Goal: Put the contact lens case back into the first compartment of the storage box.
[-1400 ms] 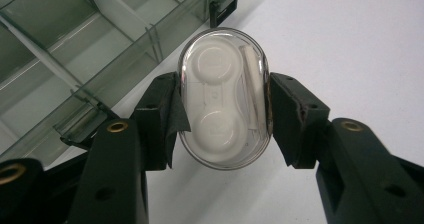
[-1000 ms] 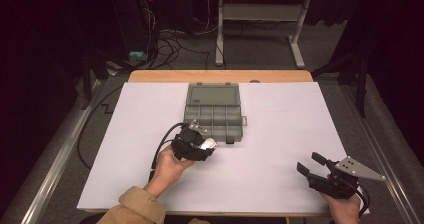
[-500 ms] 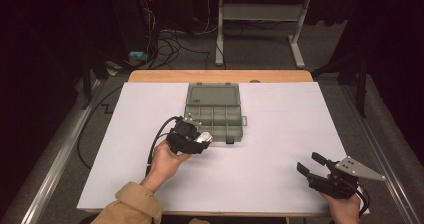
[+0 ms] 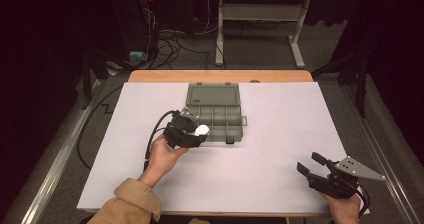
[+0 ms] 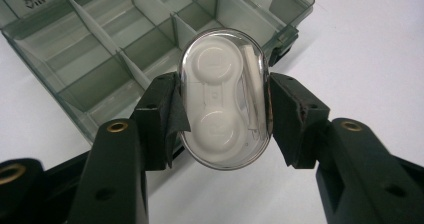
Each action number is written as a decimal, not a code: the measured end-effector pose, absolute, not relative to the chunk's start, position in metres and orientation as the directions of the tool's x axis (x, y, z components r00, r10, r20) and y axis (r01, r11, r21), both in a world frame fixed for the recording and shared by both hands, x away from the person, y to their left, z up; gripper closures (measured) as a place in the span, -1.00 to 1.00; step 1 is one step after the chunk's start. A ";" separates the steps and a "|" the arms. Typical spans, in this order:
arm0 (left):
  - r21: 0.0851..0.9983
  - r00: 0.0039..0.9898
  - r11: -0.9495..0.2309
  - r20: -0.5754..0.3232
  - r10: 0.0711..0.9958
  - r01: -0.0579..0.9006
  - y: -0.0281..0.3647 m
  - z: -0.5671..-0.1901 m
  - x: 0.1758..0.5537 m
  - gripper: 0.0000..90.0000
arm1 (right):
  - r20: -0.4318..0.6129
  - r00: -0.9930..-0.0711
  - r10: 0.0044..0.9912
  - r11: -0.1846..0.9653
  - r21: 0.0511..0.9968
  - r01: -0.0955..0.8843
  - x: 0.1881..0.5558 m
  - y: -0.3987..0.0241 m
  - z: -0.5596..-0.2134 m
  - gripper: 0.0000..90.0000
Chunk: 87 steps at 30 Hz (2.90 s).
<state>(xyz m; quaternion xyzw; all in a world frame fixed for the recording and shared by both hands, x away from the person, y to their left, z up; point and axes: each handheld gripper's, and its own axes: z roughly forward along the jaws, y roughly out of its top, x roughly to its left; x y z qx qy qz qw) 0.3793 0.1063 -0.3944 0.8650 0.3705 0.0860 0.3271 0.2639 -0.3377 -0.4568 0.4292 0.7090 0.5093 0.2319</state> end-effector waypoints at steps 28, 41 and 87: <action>0.646 0.649 -0.446 -0.101 0.754 0.619 0.123 -0.377 0.413 0.08 | 0.109 -0.525 0.844 0.112 0.921 0.372 0.264 -0.338 -0.457 -0.35; 0.645 0.621 -0.426 -0.097 0.777 0.634 0.126 -0.372 0.429 0.08 | 0.108 -0.525 0.844 0.113 0.921 0.372 0.264 -0.338 -0.457 -0.35; 0.578 0.519 -0.375 -0.101 0.849 0.725 0.126 -0.410 0.478 0.08 | 0.117 -0.529 0.841 0.107 0.921 0.374 0.264 -0.339 -0.457 -0.35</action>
